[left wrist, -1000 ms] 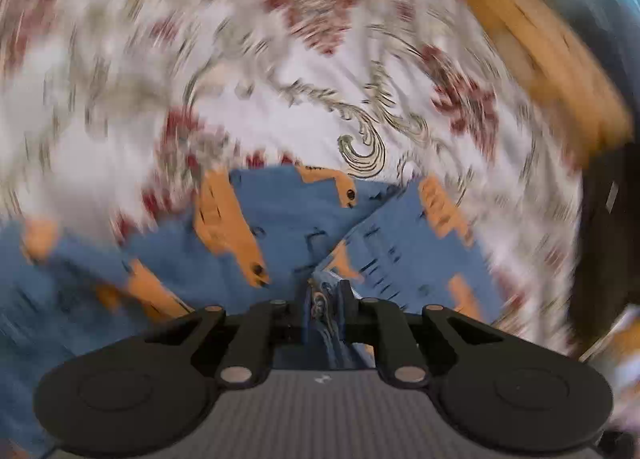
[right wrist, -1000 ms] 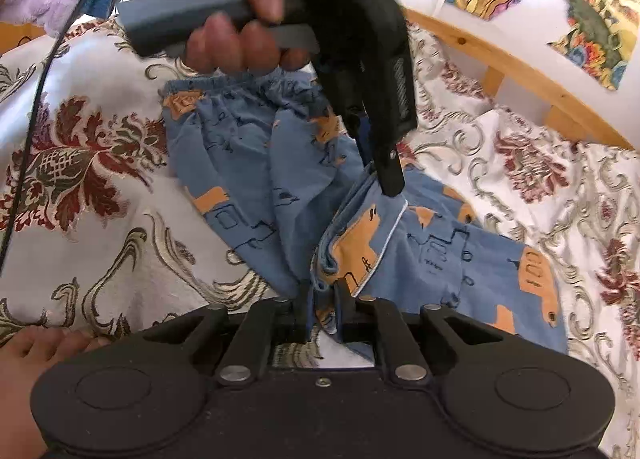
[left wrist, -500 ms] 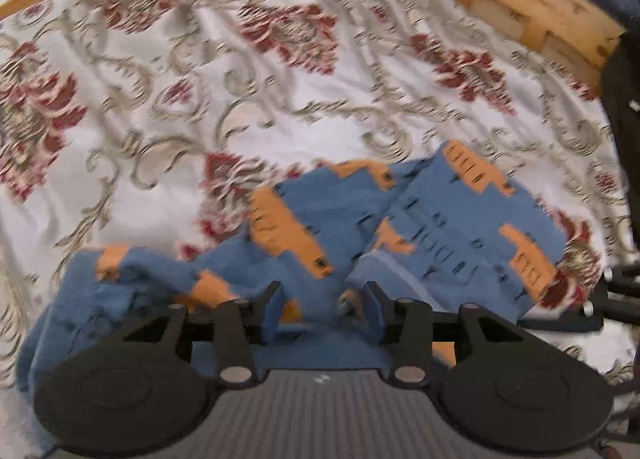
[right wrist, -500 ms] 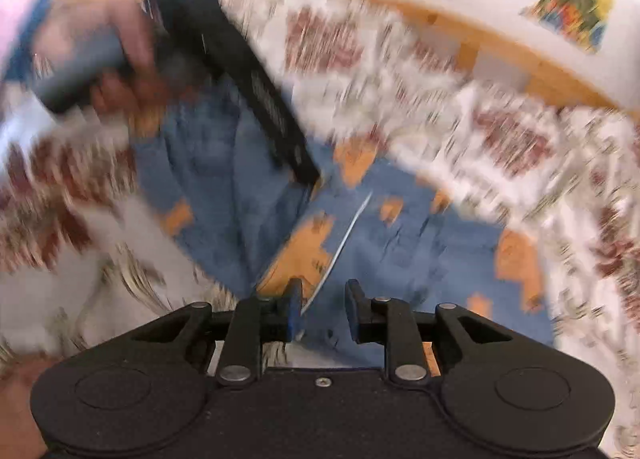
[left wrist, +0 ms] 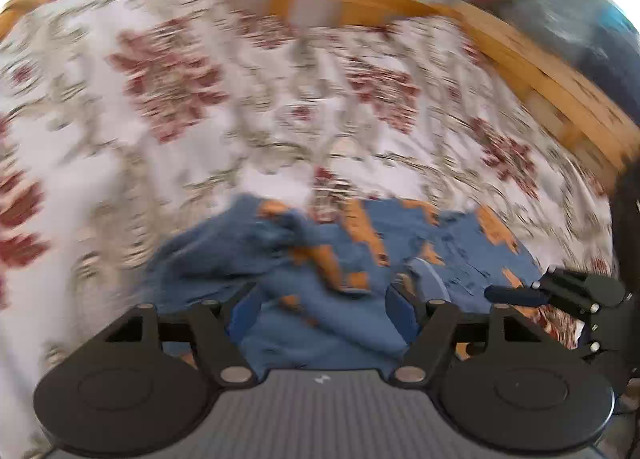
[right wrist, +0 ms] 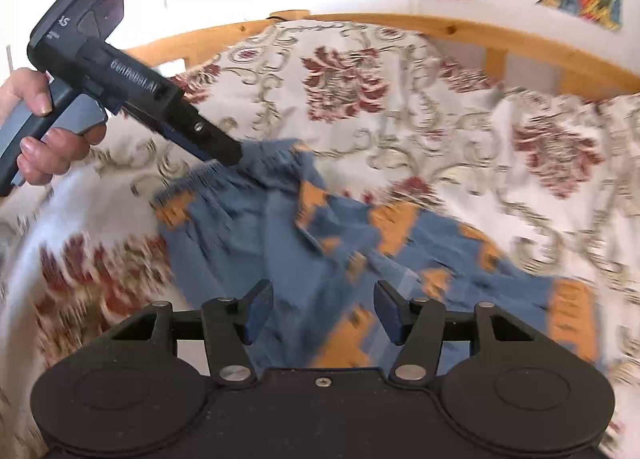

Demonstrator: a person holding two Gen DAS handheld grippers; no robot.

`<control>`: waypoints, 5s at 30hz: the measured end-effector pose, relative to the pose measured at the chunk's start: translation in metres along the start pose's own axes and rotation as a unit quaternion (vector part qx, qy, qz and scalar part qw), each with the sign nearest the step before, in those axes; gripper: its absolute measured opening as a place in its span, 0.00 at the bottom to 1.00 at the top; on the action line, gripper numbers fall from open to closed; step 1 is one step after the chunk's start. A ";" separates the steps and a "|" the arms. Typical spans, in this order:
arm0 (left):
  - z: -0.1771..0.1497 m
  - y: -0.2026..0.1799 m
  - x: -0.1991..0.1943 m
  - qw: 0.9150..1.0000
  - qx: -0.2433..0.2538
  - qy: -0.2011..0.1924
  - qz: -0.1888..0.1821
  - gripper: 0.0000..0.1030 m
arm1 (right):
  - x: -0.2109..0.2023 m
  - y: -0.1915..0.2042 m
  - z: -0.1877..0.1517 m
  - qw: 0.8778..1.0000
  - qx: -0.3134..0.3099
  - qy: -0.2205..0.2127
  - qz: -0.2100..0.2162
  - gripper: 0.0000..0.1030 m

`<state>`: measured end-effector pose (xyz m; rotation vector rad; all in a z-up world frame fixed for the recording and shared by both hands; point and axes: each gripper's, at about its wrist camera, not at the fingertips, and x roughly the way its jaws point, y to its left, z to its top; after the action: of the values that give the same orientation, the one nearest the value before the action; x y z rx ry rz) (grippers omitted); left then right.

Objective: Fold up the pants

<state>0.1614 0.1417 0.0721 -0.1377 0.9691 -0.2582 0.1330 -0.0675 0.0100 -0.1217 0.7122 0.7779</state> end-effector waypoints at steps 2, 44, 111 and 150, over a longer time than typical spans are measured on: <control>0.013 0.021 -0.002 0.998 -0.057 0.017 -0.009 0.75 | 0.015 0.002 0.010 1.000 -0.003 0.008 0.000 0.57; -0.027 0.133 -0.030 0.940 -0.319 0.094 -0.072 0.72 | 0.027 0.132 -0.010 0.974 -0.211 -0.039 0.079 0.24; -0.054 0.021 0.010 0.980 -0.010 0.085 0.178 0.04 | 0.022 0.071 -0.030 0.994 -0.110 0.012 -0.014 0.03; -0.019 0.065 0.008 0.970 -0.150 0.138 0.133 0.18 | 0.035 0.088 -0.031 0.995 -0.092 0.043 0.000 0.45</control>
<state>0.1601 0.2016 0.0398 -0.2509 1.2877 0.1220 0.0737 0.0059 -0.0224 -0.3240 0.7214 0.8416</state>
